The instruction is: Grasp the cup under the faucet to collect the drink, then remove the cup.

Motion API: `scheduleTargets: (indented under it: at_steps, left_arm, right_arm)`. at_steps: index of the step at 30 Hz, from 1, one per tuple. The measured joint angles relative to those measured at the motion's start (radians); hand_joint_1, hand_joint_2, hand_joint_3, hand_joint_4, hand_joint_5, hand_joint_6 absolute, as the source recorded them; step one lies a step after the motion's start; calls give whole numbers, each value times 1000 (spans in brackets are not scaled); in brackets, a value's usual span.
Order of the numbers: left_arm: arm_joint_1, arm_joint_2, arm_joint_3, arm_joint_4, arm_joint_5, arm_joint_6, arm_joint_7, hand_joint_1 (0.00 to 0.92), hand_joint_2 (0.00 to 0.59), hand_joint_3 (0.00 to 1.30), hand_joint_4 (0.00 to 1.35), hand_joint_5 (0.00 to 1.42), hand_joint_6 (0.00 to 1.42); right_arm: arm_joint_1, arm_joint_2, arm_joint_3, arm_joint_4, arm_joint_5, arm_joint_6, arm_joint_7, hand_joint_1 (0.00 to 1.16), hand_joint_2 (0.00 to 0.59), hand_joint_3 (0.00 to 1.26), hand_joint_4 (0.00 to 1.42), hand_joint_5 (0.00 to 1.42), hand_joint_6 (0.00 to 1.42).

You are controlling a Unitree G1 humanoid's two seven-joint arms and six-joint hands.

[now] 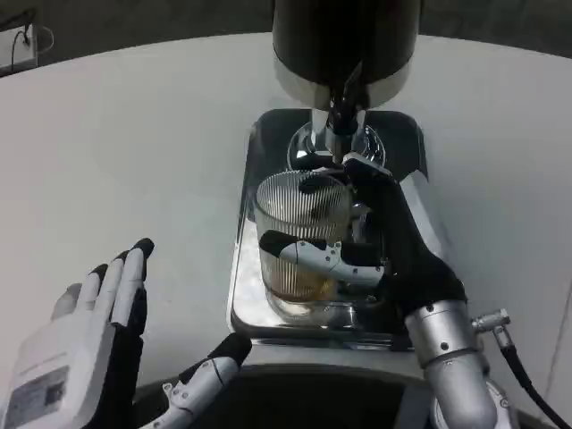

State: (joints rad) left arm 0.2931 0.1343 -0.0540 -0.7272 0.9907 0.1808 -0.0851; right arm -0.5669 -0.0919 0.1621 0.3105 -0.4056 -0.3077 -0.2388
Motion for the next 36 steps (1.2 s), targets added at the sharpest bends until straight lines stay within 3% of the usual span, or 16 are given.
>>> scheduleTargets:
  at_steps: [9, 22, 36]
  left_arm:
    - [-3, -1, -2, 0, -1, 0, 0, 0, 161, 0, 0, 0, 0]
    - [-23, -6, -41, 24, -8, -1, 0, 0, 161, 0, 0, 0, 0]
    - [-20, -6, -43, 26, -9, -10, 1, 0, 161, 0, 0, 0, 0]
  right_arm:
    - [33, -2, 1, -37, -4, 0, 0, 1162, 113, 696, 936, 1121, 1424]
    - [169, -27, 0, -242, -4, 19, 41, 1162, 112, 697, 936, 1123, 1424]
    - [285, -33, 18, -348, -20, 25, 93, 1162, 112, 711, 936, 1123, 1424]
